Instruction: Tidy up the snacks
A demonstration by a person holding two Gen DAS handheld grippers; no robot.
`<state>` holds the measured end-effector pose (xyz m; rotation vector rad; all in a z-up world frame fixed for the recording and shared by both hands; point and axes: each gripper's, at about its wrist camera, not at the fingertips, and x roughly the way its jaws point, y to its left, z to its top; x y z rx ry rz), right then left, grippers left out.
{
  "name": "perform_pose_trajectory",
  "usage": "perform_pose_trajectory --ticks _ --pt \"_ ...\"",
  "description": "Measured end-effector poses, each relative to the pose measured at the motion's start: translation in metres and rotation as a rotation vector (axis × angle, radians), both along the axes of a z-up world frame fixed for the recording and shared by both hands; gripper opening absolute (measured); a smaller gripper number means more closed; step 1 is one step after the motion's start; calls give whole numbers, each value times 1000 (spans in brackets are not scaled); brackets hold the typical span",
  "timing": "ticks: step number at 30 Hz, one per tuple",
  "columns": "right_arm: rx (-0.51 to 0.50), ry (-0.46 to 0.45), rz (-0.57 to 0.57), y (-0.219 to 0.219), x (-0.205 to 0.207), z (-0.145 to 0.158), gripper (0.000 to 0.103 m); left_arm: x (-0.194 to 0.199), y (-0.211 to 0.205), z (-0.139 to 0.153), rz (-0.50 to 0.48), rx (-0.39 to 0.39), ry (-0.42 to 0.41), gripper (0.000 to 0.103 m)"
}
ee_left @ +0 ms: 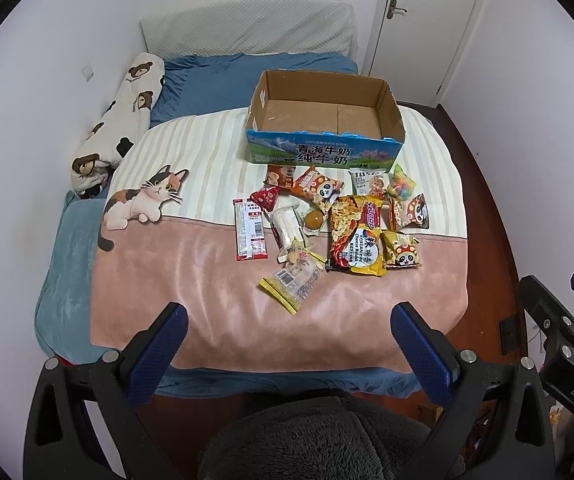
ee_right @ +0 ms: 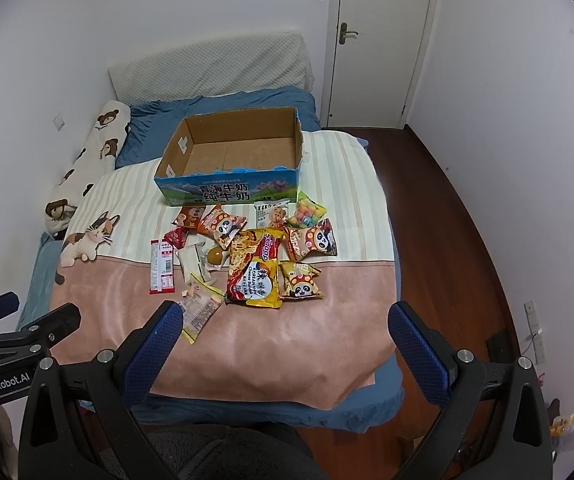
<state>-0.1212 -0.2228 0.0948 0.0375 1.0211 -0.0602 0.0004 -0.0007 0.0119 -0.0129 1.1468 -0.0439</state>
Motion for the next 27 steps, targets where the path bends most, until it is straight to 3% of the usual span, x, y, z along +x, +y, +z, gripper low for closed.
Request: perform_pose_trajectory --ticks 27 --pt "6 -11 -1 0 0 5 103 -1 2 5 -2 -4 -6 103"
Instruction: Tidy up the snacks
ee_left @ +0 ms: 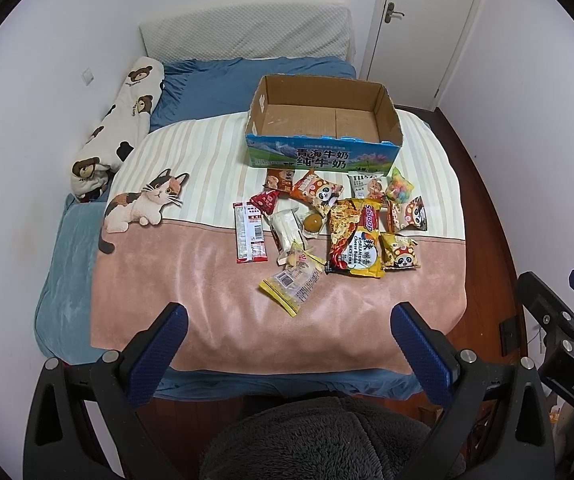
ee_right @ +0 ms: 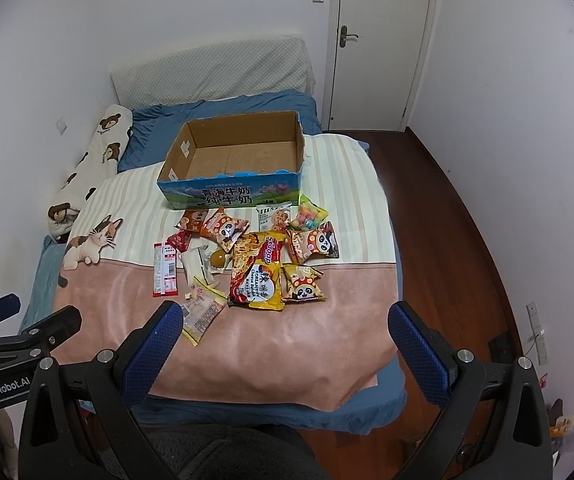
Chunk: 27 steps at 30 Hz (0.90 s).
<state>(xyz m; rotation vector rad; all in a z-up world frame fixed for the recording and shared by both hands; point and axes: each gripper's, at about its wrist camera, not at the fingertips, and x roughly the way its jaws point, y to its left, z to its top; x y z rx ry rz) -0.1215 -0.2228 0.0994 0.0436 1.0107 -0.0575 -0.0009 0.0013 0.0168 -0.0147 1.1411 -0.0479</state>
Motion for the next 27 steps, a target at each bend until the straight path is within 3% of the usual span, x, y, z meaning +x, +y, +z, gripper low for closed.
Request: perform_pose_trajectory --ticks 27 --pt "18 -15 4 8 -2 2 103 -1 6 9 3 -3 -14 103"
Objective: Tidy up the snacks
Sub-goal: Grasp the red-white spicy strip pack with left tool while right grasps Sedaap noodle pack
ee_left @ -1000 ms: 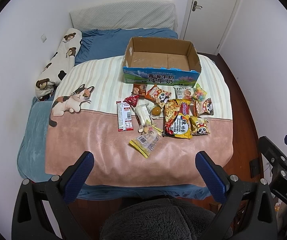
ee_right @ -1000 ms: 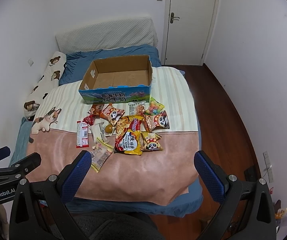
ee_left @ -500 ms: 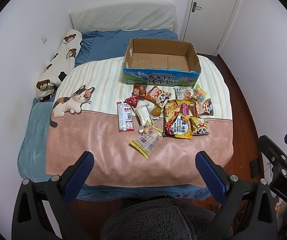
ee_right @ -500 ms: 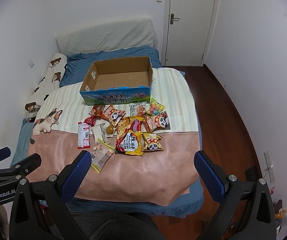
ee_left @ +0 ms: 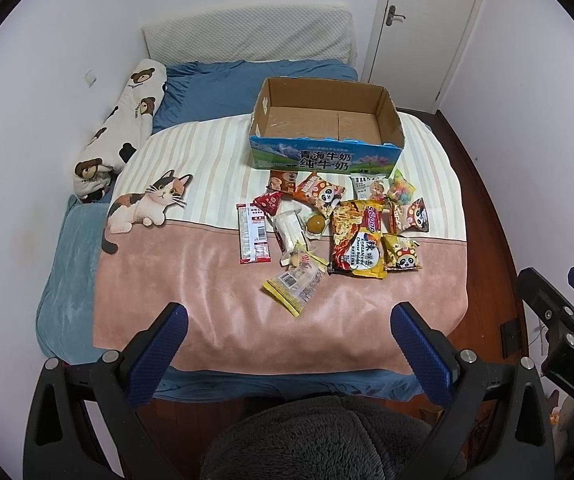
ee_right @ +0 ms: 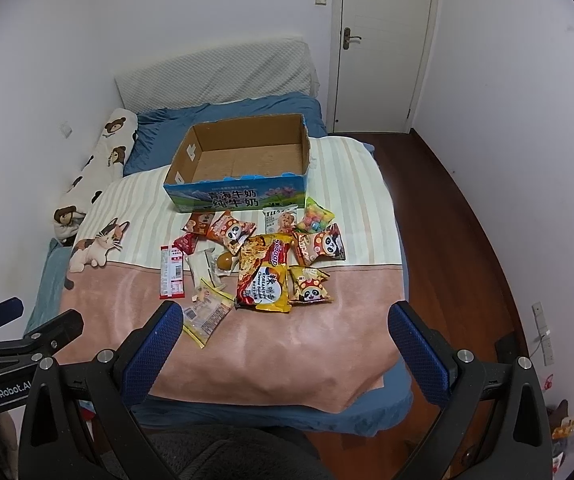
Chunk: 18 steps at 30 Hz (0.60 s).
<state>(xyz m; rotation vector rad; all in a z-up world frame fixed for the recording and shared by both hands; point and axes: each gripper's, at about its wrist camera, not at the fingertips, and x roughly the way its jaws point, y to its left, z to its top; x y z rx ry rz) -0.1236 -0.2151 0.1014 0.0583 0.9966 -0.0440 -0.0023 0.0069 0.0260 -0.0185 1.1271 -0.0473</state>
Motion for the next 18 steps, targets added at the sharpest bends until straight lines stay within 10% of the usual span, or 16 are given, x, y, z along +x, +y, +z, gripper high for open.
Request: perform_pose_trajectory --ticks 8,18 --pt "70 4 -39 -13 26 -33 103 23 12 -22 61 21 -28 103" --pt "153 192 -42 -5 134 -180 103 120 58 -134 183 22 170 103"
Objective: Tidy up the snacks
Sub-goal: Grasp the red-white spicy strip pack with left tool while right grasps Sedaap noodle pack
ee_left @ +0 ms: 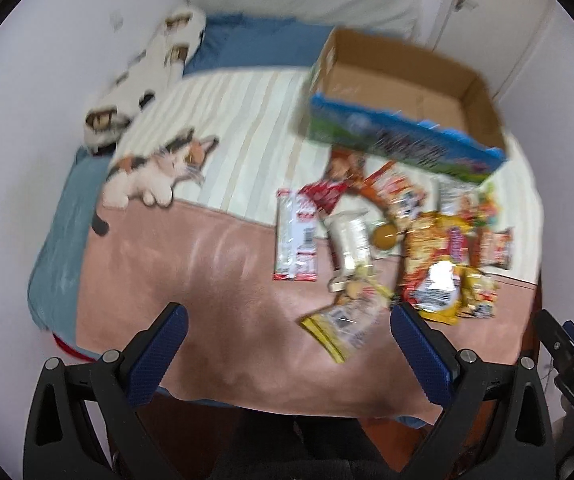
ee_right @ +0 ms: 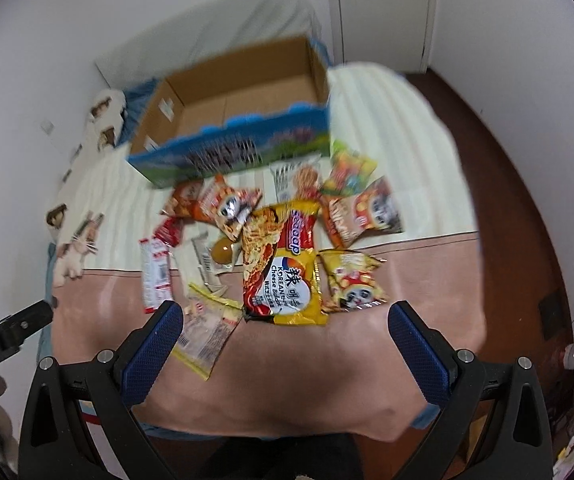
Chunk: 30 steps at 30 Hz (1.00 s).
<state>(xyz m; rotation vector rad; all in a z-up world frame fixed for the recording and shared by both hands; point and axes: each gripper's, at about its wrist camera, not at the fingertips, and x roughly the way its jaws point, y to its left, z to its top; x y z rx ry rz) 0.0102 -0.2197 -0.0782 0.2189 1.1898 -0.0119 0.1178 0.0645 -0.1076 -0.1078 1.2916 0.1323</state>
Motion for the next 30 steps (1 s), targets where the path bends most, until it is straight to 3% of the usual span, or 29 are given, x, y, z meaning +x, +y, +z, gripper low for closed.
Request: perform_pose_trajectory --ticks 8,10,15,19,22,24,25,30 --pt "-20 167 -7 19 86 -122 103 65 24 -113 26 -12 170 102" --pt "-22 206 -21 21 101 -146 103 81 27 -143 22 -25 213 102" --pt "-38 270 -46 27 121 -183 103 108 29 -199 9 -50 300 90" --pt "-50 340 -43 35 131 -212 103 115 26 -220 -5 -77 318 89" --pt "-59 406 -26 45 135 -234 103 113 16 -220 -49 -63 297 76" --pt "-119 401 -4 53 135 -242 101 111 10 -218 -77 -49 280 54" --pt "-142 400 5 55 135 -243 94 109 8 -216 -91 -29 271 50" --pt "-141 367 19 56 121 -239 89 88 15 -209 -96 -35 250 46"
